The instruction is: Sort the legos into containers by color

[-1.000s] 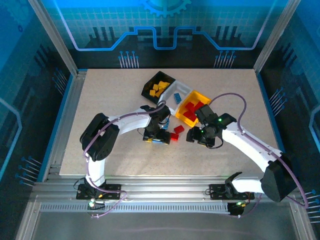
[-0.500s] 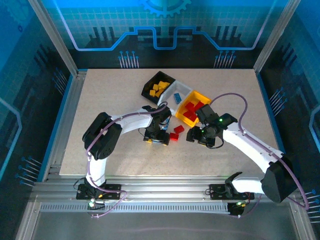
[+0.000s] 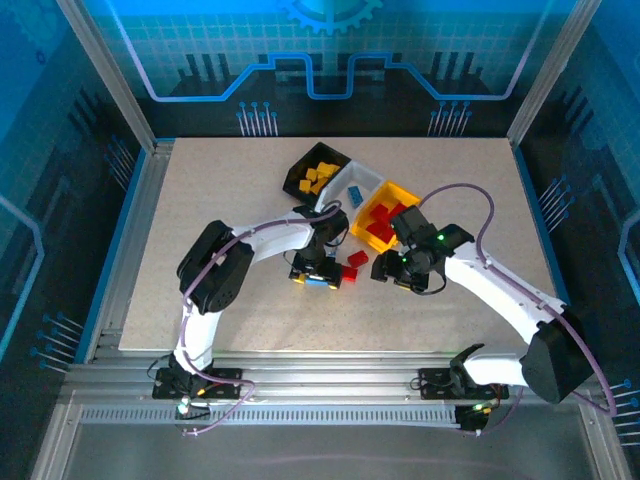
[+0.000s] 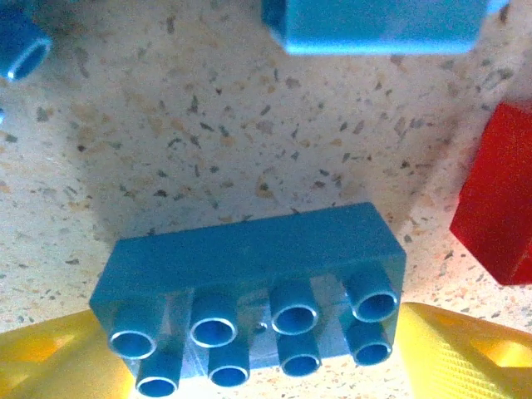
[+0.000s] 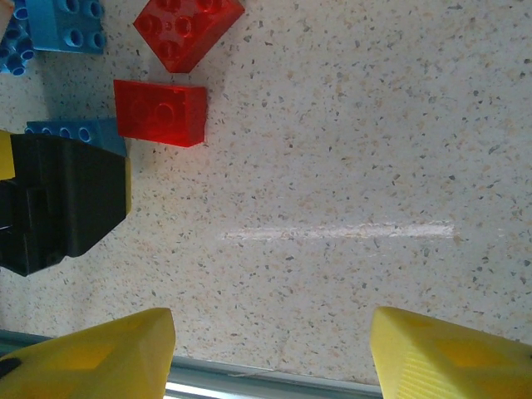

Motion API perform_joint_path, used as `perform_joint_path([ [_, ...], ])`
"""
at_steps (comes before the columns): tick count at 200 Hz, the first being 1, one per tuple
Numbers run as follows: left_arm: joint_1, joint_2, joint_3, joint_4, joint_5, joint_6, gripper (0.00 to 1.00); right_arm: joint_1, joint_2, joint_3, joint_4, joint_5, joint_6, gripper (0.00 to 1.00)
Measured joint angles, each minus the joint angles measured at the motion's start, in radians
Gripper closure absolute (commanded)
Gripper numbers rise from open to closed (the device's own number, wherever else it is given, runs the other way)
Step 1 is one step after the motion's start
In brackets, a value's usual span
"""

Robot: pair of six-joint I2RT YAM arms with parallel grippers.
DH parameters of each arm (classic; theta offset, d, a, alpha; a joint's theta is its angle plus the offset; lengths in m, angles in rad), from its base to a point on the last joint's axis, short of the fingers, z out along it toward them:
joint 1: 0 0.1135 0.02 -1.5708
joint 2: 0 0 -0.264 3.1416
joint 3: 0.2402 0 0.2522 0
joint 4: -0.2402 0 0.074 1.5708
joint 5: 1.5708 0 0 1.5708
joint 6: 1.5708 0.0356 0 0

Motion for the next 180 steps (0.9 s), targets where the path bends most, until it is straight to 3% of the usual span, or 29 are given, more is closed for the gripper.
perform_joint_path([
  [38, 0.001, 0.014, 0.023, -0.026, -0.011, -0.018, 0.33, 0.000, 0.001, 0.000, 0.001, -0.007, 0.000, 0.35],
  [107, 0.006, 0.008, 0.020, -0.024, -0.007, -0.017, 0.34, 0.000, 0.033, -0.002, 0.021, -0.023, 0.000, 0.35],
  [149, 0.023, -0.075, 0.007, -0.005, 0.003, -0.018, 0.34, 0.000, 0.034, -0.002, 0.022, -0.023, -0.001, 0.35],
  [180, 0.027, -0.103, 0.085, -0.010, 0.040, -0.030, 0.33, -0.003, 0.013, -0.006, 0.011, -0.019, -0.001, 0.35],
])
